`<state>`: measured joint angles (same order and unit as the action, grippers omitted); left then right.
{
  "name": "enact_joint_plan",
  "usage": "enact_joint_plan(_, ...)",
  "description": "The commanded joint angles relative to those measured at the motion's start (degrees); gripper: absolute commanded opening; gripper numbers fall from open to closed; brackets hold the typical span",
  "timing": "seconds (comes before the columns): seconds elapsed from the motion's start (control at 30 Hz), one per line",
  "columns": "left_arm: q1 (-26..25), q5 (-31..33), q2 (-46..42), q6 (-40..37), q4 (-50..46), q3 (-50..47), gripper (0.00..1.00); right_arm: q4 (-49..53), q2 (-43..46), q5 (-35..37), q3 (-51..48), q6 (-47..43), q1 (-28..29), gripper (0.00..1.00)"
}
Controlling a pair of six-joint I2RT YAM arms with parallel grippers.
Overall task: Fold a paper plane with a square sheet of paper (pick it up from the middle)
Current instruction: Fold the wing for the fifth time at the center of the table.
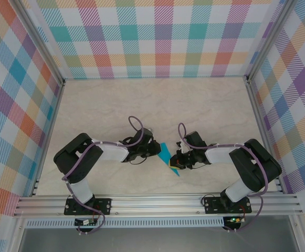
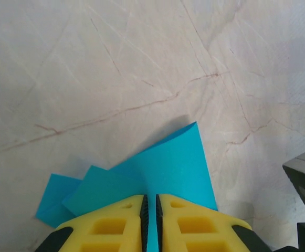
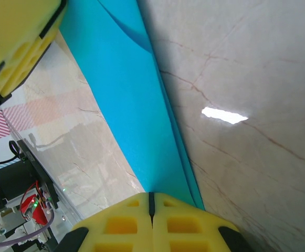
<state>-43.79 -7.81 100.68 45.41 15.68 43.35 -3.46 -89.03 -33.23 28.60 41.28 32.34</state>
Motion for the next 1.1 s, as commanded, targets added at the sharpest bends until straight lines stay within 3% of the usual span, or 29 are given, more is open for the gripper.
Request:
enact_joint_plan(0.0,3.3,6.0,2.2,-1.2,-5.0,0.0,0.16,7.5,-0.8,4.9,-2.6,-1.3,0.0,0.0)
enact_joint_plan(0.43,8.8,4.5,0.5,-4.0,-8.3,0.5,0.16,6.9,-1.0,4.0,-2.2,-1.2,-0.2,0.0)
enact_joint_plan(0.7,9.1,3.4,-8.5,-4.3,-13.7,1.9,0.17,6.0,-1.0,3.2,-1.1,-0.5,-0.1,0.0)
enact_joint_plan(0.9,5.6,1.3,-14.8,-2.5,-13.4,1.8,0.21,6.4,-0.4,3.3,-0.6,-0.2,-0.1,0.0)
enact_joint_plan(1.07,-0.2,-3.5,-10.8,-1.8,-9.4,4.4,0.21,6.1,0.7,3.4,-1.1,0.1,-0.2,0.0)
